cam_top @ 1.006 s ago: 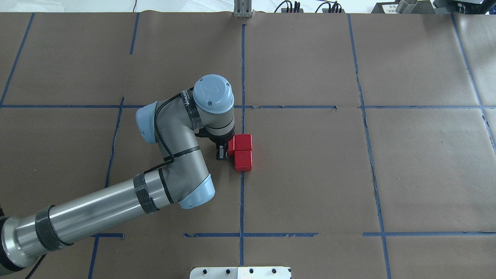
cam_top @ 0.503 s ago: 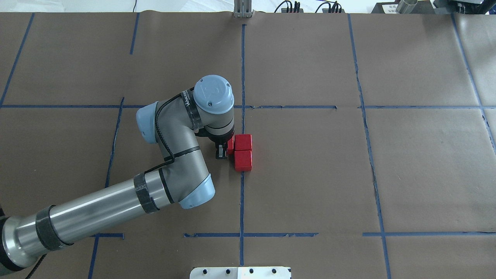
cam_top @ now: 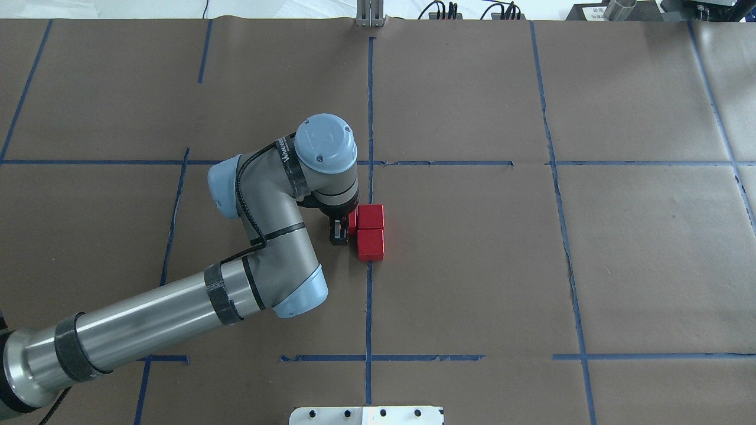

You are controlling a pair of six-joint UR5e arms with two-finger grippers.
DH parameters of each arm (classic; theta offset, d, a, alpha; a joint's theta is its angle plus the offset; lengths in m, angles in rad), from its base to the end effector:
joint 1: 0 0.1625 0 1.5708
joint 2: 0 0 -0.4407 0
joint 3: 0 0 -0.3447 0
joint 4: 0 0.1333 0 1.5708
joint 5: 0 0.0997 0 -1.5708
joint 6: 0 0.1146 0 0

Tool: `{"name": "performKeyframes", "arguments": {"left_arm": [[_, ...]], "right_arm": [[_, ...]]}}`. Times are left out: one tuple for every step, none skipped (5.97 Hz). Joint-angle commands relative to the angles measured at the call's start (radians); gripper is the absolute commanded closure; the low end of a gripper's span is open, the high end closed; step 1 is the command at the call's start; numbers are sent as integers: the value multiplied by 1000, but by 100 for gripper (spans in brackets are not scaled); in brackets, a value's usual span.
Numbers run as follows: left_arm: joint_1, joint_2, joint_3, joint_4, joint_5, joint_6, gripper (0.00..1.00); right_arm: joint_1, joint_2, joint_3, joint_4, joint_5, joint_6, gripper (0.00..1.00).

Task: Form red blocks into L shape at center
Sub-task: 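Place the cube beside the farther cube of the pair and open the left gripper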

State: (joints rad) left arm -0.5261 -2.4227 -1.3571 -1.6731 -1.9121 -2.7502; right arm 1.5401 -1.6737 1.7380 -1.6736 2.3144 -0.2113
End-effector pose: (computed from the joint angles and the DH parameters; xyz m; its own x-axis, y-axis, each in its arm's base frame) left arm 0.6052 -0.4612 0.2598 -0.0134 -0.9995 -0.0290 0.6961 0.0115 -0.7179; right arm 0.0436 -0.3966 0.6668 0.7137 -0.2061 0.6695 0.1845 0.9773 0.1042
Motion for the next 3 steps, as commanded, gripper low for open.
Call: {"name": "performKeyframes", "arguments": {"left_arm": [[0,1,-11,3,1,50,0],[-9,11,-72,22,-7,94,0],[-21,28,-179,126,-54,180,0]], "right_arm": [[0,0,0,0,0,1,1],[0,2,0,0,-1,4,1],[0,3,2,0,0,3,1]]}}
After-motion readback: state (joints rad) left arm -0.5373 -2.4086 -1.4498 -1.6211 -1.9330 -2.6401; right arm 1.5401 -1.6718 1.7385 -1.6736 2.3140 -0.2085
